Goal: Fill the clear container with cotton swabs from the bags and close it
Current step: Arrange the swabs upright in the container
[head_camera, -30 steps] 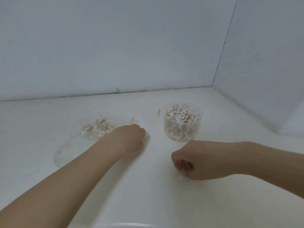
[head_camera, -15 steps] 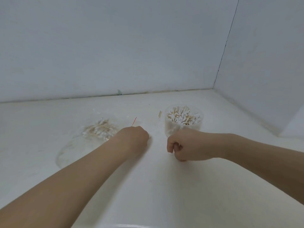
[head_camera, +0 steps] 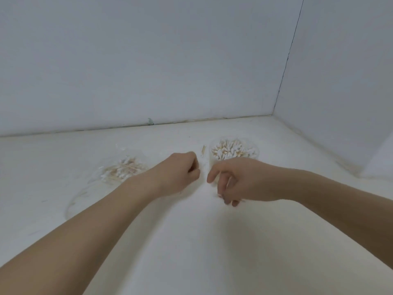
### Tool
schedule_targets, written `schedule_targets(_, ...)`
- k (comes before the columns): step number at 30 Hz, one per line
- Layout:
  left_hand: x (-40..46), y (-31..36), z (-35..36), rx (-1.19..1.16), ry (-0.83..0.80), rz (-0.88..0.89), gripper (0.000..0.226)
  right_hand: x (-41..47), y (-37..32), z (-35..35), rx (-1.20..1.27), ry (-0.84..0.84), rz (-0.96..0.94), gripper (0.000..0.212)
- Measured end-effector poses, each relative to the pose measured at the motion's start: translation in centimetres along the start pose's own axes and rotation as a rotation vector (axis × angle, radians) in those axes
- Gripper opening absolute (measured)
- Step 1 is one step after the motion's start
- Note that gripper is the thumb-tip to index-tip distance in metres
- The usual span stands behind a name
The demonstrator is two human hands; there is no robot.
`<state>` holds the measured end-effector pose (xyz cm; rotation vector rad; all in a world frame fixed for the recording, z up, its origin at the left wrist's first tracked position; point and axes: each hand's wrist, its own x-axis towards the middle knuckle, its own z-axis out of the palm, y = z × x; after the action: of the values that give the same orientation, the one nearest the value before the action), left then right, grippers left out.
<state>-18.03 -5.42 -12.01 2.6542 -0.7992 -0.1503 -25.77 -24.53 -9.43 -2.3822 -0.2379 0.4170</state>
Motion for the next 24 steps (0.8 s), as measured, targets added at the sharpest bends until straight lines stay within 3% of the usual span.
schedule_targets(3,-0.5,0.9,-1.0,-0.422,0.089,0.104,0.019,-0.7,-0.4,-1.6,0.298,0.185,-0.065,0.033)
schedule_targets(5,-0.6,2.0,-1.4,-0.544,0.142,0.169,0.024,-0.8,-0.4,-2.5,0.481,0.328,-0.090,0.028)
schedule_targets(10,0.9,4.0,-1.7,-0.729,0.334,0.167,0.007,0.8,0.0,-3.7,0.817,0.623,-0.108,0.021)
schedule_targets(12,1.7,4.3,-1.7,-0.724,0.406,0.172,0.007,1.6,0.3,-3.8,0.750,0.766,-0.136,0.018)
schedule_targets(14,2.5,4.5,-1.7,-0.693,0.500,0.189,0.007,2.2,0.8,-3.7,0.527,0.901,-0.174,0.016)
schedule_targets(17,3.3,4.5,-1.7,-0.656,0.598,0.227,0.006,2.6,1.3,-3.2,0.360,0.962,-0.224,0.016)
schedule_targets(24,4.6,3.8,0.2,-0.494,0.455,0.296,0.006,3.2,2.3,-2.3,0.294,0.934,-0.229,0.018)
